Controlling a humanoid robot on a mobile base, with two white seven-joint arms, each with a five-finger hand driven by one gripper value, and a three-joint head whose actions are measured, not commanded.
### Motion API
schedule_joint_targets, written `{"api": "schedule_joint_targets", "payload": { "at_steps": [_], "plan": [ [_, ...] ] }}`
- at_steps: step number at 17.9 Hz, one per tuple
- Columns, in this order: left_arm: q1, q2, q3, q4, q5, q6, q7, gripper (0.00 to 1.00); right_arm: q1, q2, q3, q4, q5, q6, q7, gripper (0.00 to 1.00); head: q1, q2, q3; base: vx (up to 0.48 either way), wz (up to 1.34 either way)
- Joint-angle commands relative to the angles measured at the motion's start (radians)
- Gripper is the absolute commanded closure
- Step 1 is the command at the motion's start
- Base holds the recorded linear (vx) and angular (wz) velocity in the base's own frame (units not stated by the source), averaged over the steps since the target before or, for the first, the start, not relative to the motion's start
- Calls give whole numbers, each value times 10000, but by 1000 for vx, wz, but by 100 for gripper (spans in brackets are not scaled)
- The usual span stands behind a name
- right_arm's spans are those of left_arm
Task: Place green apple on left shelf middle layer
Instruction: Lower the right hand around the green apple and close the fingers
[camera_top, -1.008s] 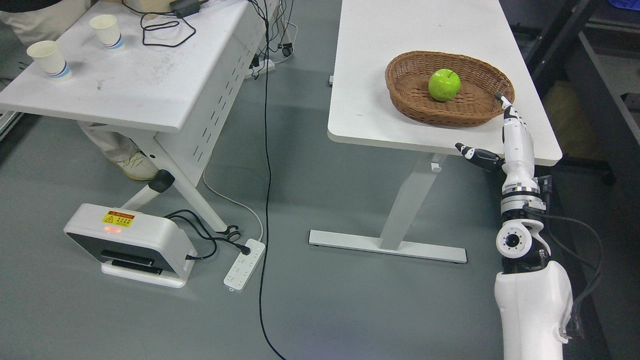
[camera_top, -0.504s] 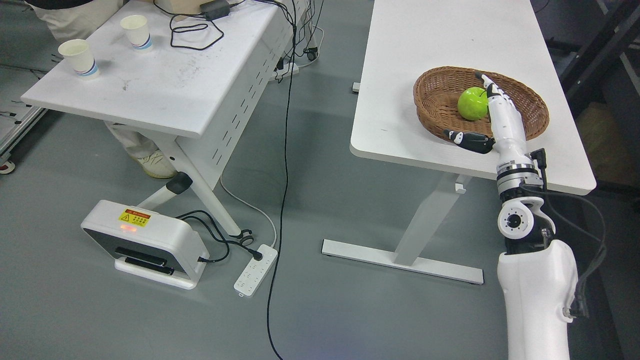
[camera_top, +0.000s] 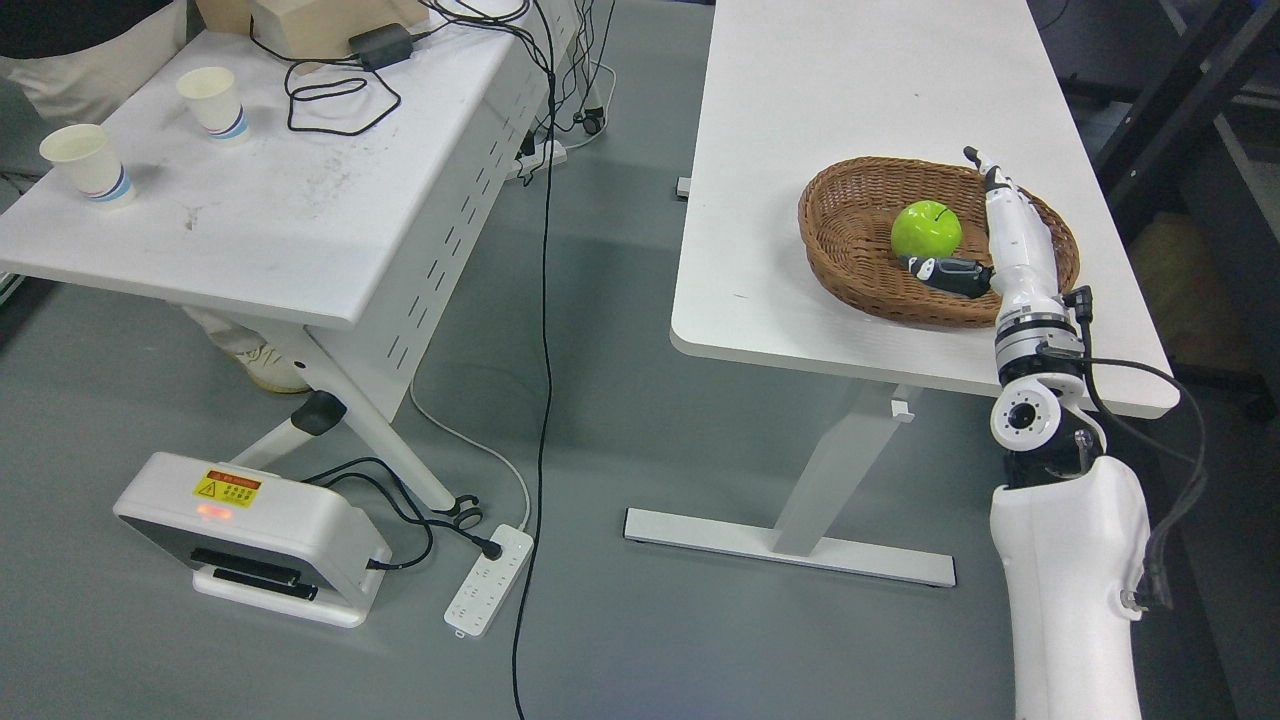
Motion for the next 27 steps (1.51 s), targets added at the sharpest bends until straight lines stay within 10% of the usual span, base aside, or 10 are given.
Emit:
{"api": "schedule_joint_targets", "payload": {
  "at_steps": [1,27],
  "plan": [
    [0,175,0,0,0,-2,7,0,-20,-35,-33,460,9,468,-36,3,0,0,0,168,-105],
    [0,175,0,0,0,-2,7,0,348,-1016,1655,2285,-37,745,455,3,0,0,0,129,-49]
  ]
}}
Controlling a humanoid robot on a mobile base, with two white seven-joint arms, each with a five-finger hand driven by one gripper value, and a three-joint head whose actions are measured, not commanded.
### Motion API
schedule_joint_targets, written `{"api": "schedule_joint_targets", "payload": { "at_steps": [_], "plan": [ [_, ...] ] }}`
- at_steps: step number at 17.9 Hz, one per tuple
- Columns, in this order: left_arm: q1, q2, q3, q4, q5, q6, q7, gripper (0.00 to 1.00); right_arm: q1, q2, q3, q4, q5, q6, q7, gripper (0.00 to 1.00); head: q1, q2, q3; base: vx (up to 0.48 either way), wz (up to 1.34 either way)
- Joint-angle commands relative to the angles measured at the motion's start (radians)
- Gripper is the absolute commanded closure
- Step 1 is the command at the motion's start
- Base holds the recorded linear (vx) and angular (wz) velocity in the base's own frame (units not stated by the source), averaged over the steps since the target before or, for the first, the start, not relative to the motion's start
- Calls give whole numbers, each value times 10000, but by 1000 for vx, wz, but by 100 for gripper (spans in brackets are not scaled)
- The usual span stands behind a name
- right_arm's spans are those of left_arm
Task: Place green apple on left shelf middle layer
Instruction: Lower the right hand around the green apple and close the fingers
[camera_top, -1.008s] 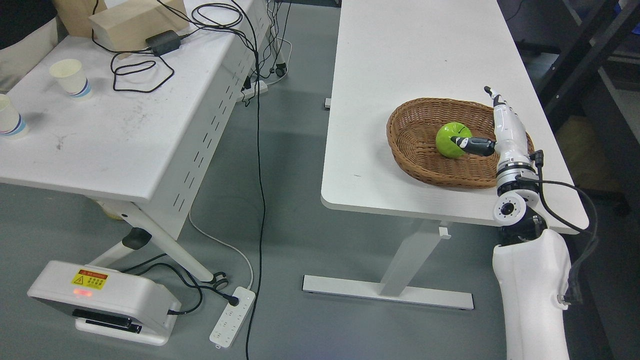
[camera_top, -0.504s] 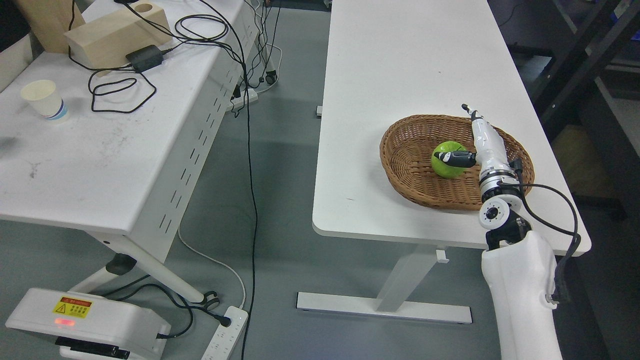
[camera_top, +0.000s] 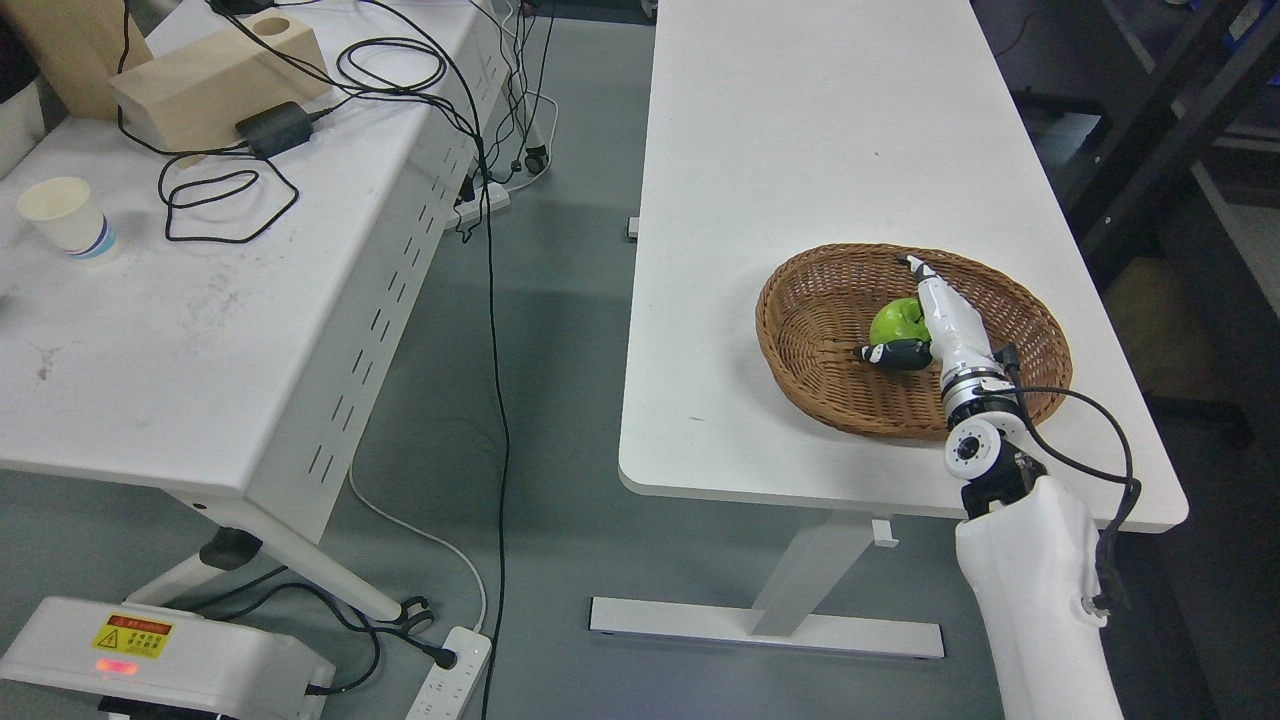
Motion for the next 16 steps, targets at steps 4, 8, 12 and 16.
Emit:
{"api": "schedule_joint_targets", "payload": {
  "at_steps": [4,8,12,16],
  "plan": [
    [0,175,-1,0,0,-2,7,0,120,-694,361,569,-60,-71,-247,11,0,0,0,0,0],
    [0,175,-1,0,0,-2,7,0,74,-602,254,508,-808,-86,-416,45,0,0,0,0,0],
    [0,175,-1,0,0,-2,7,0,89,-632,208,432,-1487,-498,-416,77,0,0,0,0,0],
    [0,175,-1,0,0,-2,7,0,120,-602,-1017,-104,-2097,-1695,-263,99,0,0,0,0,0]
  ]
}}
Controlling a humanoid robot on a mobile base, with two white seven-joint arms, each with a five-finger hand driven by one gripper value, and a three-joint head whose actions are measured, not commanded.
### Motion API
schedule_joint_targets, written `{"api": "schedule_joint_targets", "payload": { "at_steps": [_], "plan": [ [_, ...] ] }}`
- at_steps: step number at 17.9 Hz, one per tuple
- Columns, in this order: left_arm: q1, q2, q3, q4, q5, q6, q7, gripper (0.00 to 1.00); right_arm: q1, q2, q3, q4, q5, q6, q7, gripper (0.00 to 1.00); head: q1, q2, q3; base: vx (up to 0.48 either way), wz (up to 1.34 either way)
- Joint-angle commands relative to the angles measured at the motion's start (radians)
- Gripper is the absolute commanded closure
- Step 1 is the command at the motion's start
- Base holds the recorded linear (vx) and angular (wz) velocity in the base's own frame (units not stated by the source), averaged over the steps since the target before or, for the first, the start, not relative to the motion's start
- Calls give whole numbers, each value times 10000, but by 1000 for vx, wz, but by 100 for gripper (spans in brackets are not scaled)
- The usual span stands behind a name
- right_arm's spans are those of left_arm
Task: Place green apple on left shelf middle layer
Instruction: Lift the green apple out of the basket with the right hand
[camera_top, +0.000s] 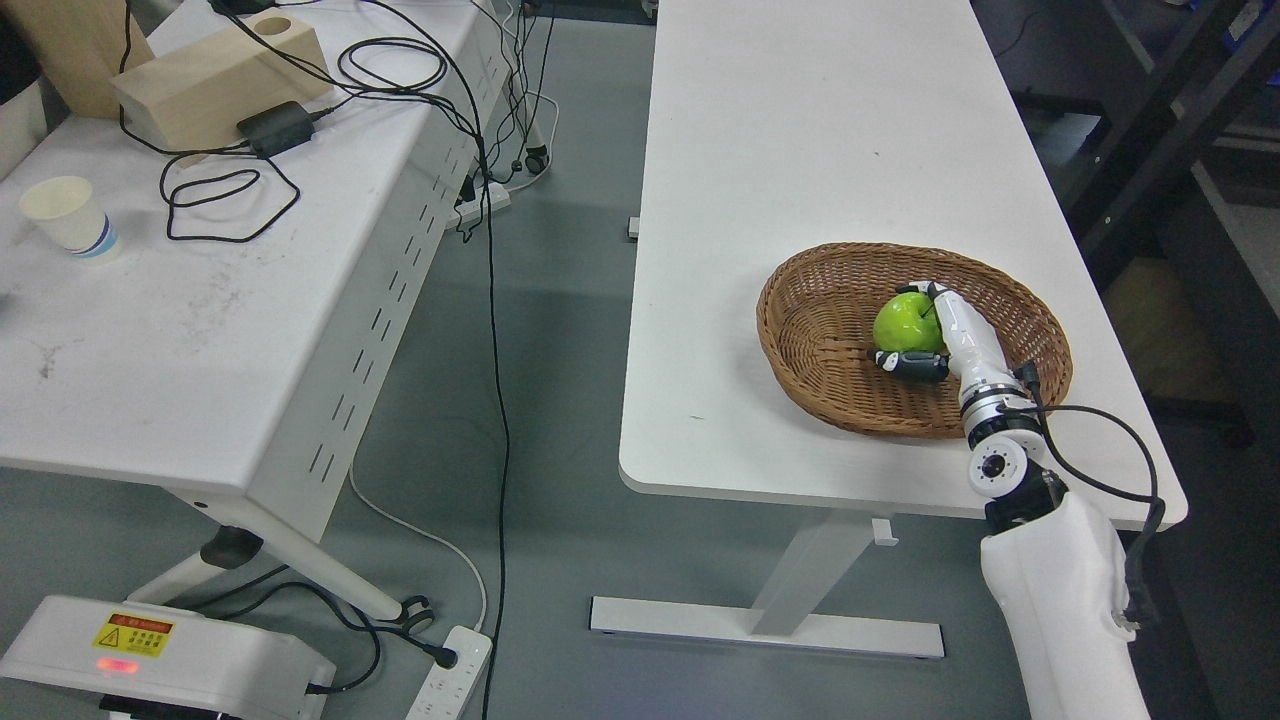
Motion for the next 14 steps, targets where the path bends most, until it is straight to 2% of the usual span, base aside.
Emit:
{"api": "schedule_joint_targets", "payload": {
  "at_steps": [1,3,8,14],
  "plan": [
    [0,175,-1,0,0,-3,8,0,3,-148,-1094,-564,-1259,-783,94,98,0,0,0,0,0],
    [0,175,-1,0,0,-3,7,0,-13,-225,-1156,-856,-2287,-1045,125,97,0,0,0,0,0],
    [0,175,-1,0,0,-3,8,0,262,-225,-2213,-1713,-3976,-1443,248,96,0,0,0,0,0],
    [0,175,-1,0,0,-3,7,0,463,-363,-2614,-2207,-4499,-1598,248,97,0,0,0,0,0]
  ]
}}
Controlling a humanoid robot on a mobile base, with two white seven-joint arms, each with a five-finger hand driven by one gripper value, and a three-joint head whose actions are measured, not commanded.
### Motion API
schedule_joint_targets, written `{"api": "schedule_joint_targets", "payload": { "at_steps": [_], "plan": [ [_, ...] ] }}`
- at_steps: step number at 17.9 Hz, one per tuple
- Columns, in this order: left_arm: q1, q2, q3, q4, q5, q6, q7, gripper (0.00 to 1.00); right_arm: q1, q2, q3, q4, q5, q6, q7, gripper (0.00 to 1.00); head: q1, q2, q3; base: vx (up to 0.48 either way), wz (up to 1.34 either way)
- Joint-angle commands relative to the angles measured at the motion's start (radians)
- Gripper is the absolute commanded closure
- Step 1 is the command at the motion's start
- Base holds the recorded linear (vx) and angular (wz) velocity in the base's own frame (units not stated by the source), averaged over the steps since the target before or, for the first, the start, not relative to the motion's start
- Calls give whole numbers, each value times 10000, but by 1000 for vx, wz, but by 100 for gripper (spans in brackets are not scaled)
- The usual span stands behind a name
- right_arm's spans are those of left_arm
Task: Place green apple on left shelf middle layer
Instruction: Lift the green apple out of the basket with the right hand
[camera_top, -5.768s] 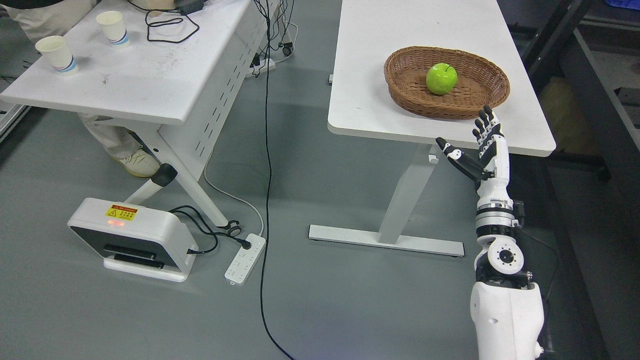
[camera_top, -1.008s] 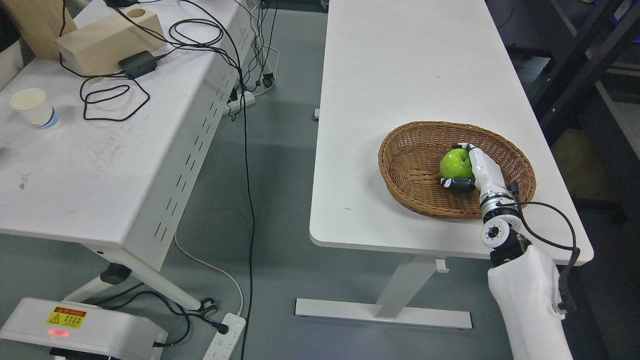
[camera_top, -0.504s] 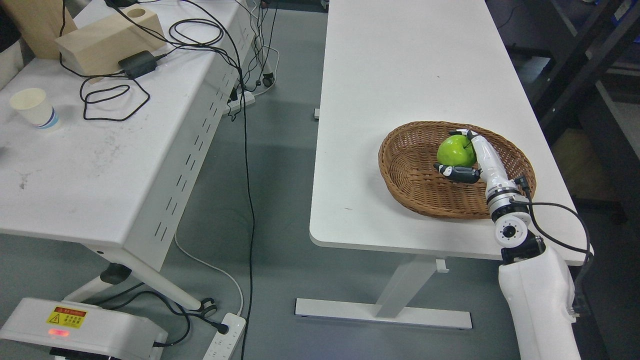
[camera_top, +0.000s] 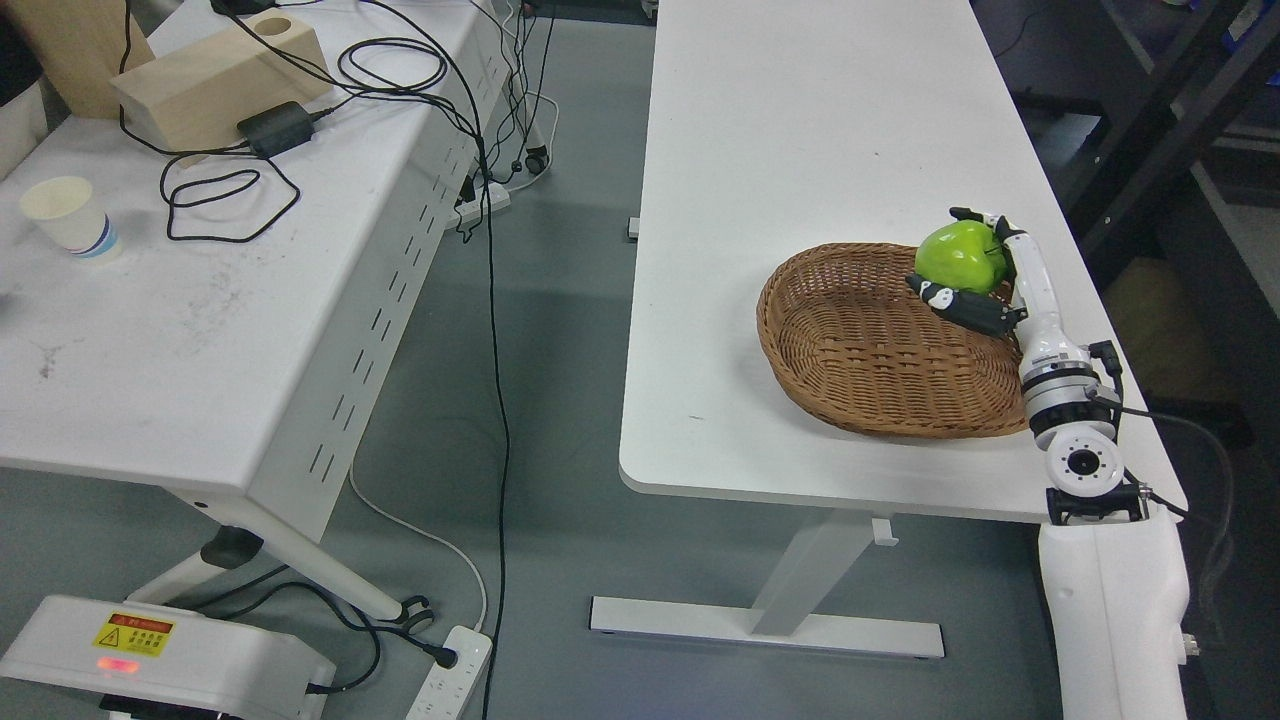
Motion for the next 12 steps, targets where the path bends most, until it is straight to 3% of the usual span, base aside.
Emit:
{"api": "schedule_joint_targets", "payload": {
  "at_steps": [1,12],
  "plan": [
    [0,175,0,0,0,-3,7,0,205,-151,-1062,-958,-945,-42,22,98,0,0,0,0,0],
    [0,175,0,0,0,-3,-8,0,741,2,-1307,-897,-3399,249,1356,98,0,0,0,-10,1]
  ]
}}
